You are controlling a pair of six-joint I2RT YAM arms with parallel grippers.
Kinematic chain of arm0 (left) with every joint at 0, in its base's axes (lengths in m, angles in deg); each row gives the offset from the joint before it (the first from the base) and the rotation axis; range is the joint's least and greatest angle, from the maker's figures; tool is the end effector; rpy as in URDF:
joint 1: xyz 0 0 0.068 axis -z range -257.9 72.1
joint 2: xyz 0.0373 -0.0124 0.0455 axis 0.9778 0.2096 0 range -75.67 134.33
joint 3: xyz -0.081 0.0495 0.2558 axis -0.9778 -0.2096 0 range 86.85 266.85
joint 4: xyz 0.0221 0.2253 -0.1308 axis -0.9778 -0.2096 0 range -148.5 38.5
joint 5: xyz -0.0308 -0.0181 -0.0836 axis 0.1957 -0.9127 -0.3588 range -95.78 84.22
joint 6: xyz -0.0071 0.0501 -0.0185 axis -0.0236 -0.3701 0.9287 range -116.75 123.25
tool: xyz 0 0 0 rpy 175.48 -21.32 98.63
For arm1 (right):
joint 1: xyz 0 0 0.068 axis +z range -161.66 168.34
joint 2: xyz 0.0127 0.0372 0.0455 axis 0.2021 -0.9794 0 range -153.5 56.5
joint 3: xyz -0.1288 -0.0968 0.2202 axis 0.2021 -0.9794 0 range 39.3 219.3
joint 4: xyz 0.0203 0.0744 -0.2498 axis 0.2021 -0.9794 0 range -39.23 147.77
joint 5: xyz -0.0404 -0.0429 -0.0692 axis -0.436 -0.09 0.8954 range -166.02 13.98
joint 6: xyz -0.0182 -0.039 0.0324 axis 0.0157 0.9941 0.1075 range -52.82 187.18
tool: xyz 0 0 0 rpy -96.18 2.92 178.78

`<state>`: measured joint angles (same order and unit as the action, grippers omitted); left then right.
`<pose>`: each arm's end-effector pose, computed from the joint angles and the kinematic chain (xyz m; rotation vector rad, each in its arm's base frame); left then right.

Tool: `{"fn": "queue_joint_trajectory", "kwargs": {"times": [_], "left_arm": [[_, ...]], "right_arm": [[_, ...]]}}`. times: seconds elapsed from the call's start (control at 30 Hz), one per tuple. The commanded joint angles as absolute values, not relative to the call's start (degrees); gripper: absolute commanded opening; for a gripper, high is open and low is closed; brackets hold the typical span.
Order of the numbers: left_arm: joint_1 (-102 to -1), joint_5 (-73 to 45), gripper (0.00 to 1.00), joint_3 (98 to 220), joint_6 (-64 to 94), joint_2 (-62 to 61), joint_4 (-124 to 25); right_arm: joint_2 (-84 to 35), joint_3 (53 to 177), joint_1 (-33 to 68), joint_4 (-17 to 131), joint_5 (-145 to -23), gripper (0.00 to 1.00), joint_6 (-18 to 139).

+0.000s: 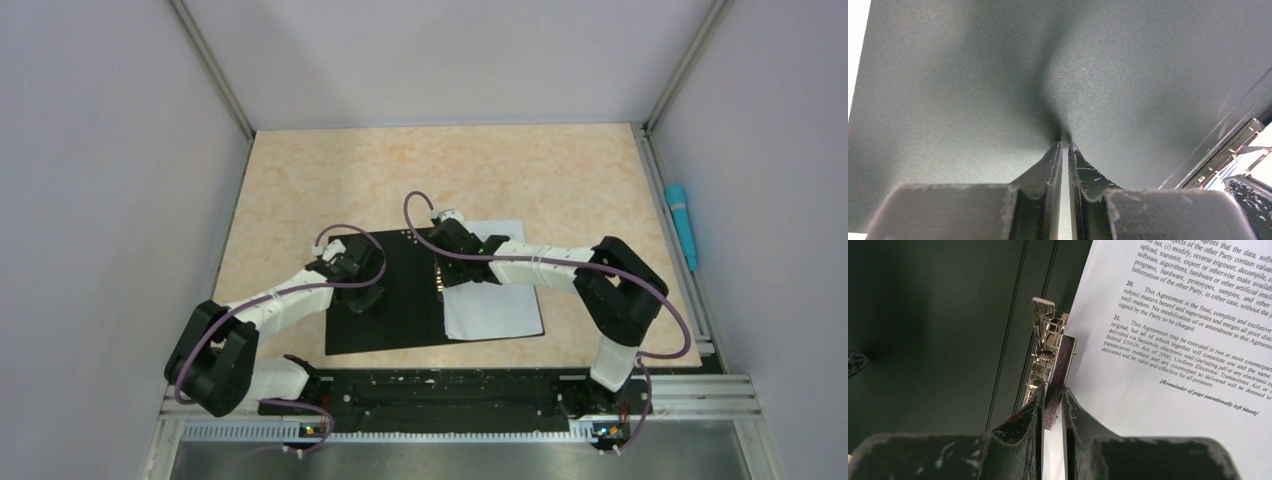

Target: Put the files into the folder

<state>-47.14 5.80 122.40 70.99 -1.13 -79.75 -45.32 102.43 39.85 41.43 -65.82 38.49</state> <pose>0.1925 -0.1063 0.1601 -0.9159 2.5640 -0.2350 0.2323 0.2820 0.1763 -0.4329 2.5065 0.3423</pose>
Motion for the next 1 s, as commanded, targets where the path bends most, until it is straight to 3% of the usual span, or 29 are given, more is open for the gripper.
{"fn": "queue_joint_trajectory", "kwargs": {"times": [0.0,0.97], "left_arm": [[-47.4,7.2,0.14,120.4,72.9,1.1,-79.4],[-47.4,4.5,0.13,122.5,76.0,4.1,-76.7]], "right_arm": [[-41.4,101.2,41.2,42.2,-67.2,0.0,38.0],[-47.8,97.7,40.2,47.6,-60.2,0.0,42.0]]}}
